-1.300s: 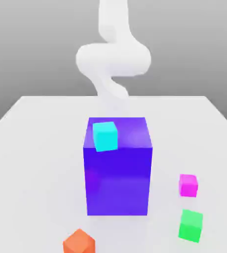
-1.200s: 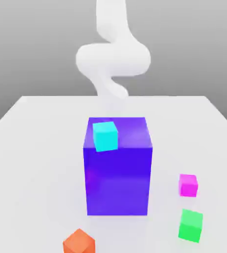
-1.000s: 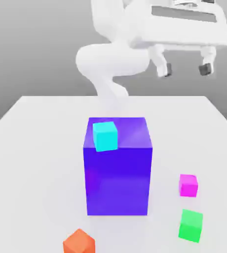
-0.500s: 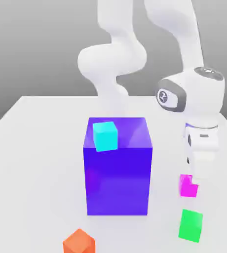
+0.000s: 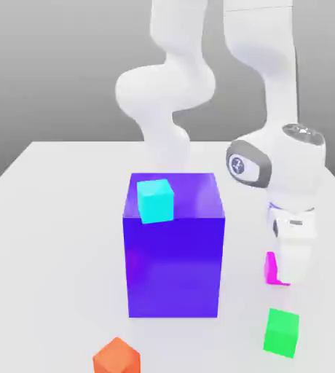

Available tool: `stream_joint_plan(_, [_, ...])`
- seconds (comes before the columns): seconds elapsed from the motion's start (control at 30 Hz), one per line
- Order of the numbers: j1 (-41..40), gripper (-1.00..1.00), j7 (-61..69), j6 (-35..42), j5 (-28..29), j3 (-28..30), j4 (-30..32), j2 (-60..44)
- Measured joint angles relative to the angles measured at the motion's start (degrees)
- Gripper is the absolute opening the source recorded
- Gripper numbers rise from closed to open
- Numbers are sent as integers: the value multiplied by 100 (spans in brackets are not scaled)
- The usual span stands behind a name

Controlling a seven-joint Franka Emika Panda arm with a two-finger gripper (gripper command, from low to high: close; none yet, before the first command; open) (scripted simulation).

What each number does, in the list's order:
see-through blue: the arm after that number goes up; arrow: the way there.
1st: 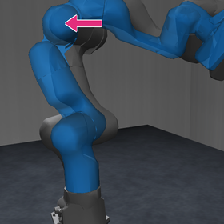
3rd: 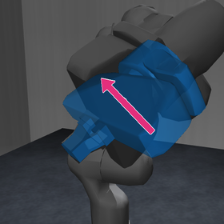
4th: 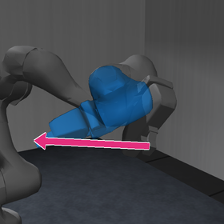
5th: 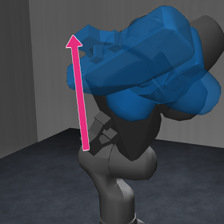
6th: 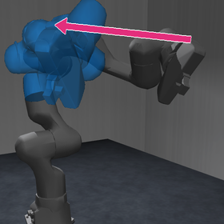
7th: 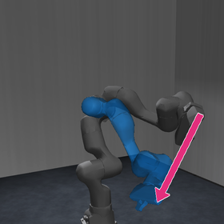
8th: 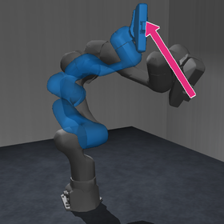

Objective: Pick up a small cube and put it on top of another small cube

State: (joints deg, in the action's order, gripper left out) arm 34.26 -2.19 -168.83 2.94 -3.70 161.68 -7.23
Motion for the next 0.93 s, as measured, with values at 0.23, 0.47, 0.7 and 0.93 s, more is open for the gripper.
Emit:
stream_joint_plan(0.23, [-517,-100,113,1124,-237,144,-778,346])
stream_joint_plan(0.47, [-952,-100,108,1655,-321,423,-1910,-255])
stream_joint_plan(0.7, [-965,100,117,1154,-336,426,-1977,-824])
stream_joint_plan(0.93, [-960,100,102,1775,-316,437,-1947,-163])
